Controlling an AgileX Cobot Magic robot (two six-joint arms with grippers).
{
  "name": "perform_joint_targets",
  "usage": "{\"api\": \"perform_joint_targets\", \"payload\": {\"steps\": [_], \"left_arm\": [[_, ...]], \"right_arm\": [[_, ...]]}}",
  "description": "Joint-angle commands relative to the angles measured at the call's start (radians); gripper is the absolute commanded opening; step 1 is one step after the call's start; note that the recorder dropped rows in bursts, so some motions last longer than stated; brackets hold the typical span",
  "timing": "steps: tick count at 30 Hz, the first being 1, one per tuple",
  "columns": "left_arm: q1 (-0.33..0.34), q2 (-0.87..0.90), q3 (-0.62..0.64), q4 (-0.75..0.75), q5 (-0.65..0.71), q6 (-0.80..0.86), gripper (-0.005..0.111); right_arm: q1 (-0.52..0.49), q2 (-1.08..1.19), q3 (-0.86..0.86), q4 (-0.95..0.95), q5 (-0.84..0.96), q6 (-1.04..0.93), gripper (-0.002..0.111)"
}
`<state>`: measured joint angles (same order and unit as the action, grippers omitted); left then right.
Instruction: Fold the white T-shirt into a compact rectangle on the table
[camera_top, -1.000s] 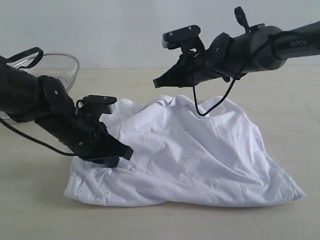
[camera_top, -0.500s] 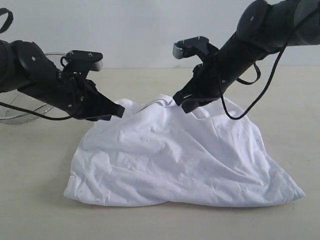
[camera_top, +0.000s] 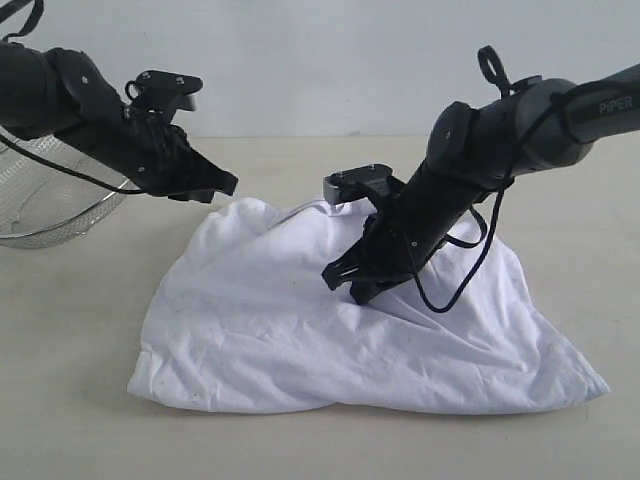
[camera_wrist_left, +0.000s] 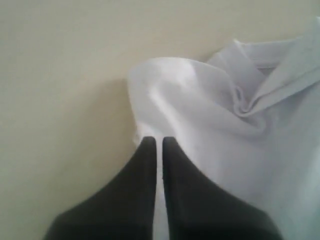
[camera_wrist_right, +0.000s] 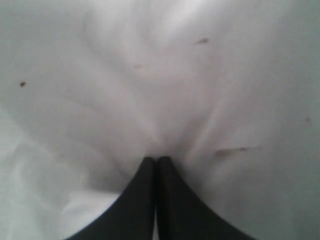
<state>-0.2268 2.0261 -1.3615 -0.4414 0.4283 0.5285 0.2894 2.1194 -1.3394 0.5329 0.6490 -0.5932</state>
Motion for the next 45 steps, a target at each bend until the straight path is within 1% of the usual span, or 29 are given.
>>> {"api": "perform_joint_targets", "payload": {"steps": [1,3,8,13,19,25,28,31,33,35,37,40,41,45], "left_arm": [[0.117,0.046,-0.076,-0.037,0.161,0.039,0.004],[0.134,0.056,-0.101,-0.078,0.259,0.120,0.004],[0.124,0.093,-0.098,-0.170,0.237,0.124,0.004],[0.124,0.144,-0.101,-0.206,0.234,0.153,0.004],[0.126,0.194,-0.164,-0.206,0.261,0.161,0.004],[0.140,0.199,-0.253,-0.199,0.381,0.176,0.004],[0.167,0.199,-0.280,-0.171,0.388,0.172,0.004],[0.200,0.199,-0.289,-0.190,0.389,0.168,0.006],[0.217,0.199,-0.289,-0.241,0.420,0.172,0.013],[0.220,0.199,-0.289,-0.302,0.455,0.195,0.023],[0.220,0.199,-0.289,-0.350,0.468,0.223,0.037],[0.216,0.199,-0.289,-0.364,0.481,0.218,0.051],[0.216,0.199,-0.289,-0.364,0.484,0.209,0.053],[0.214,0.208,-0.289,-0.361,0.482,0.198,0.053]], "right_arm": [[0.000,0.035,0.005,-0.008,0.006,-0.009,0.000],[0.000,0.035,0.005,-0.019,0.011,-0.012,0.000],[0.000,0.035,0.005,-0.019,0.020,-0.015,0.000],[0.000,0.035,0.005,-0.019,0.027,-0.015,0.000],[0.000,0.035,0.005,-0.019,0.045,-0.015,0.000],[0.000,0.035,0.005,-0.023,0.058,-0.015,0.000],[0.000,0.035,0.005,-0.040,0.060,-0.015,0.000],[0.000,0.035,0.005,-0.050,0.069,-0.015,0.000],[0.000,0.035,0.005,-0.053,0.068,-0.015,0.000],[0.000,0.035,0.005,-0.067,0.066,-0.015,0.000],[0.000,0.035,0.005,-0.087,0.066,-0.006,0.000],[0.000,0.035,0.005,-0.097,0.068,-0.006,0.000],[0.000,0.035,0.005,-0.097,0.068,-0.006,0.000],[0.000,0.035,0.005,-0.097,0.066,-0.006,0.000]]}}
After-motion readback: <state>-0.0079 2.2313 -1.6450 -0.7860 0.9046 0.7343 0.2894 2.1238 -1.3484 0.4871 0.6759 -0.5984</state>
